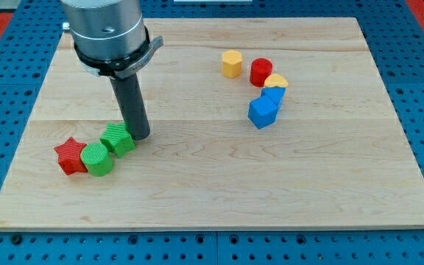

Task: Slide red circle towards group of blocks

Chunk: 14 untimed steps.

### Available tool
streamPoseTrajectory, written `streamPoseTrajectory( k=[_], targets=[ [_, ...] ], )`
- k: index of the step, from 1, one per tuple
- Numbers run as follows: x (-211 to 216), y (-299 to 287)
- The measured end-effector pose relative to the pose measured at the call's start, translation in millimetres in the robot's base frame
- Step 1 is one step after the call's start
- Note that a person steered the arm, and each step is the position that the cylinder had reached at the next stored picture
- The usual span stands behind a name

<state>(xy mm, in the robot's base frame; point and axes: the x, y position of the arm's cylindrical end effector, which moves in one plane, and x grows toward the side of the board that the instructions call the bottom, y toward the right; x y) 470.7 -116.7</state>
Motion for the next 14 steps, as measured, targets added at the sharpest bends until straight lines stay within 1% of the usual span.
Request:
streamPoseTrajectory(
  k=[1, 2, 3, 4, 5, 6, 8, 11, 12, 13, 14],
  targets=[
    [0.0, -16.9],
    [0.0, -9.9],
    [20.1, 63.9],
    [52.3, 151.2],
    [31.7, 243.6],
    [32.9, 273.8],
    [36.7, 283.0],
    [70.5, 300.3],
    [61.4, 315.5],
    [47.2, 316.3],
    [47.2, 316.3]
  ],
)
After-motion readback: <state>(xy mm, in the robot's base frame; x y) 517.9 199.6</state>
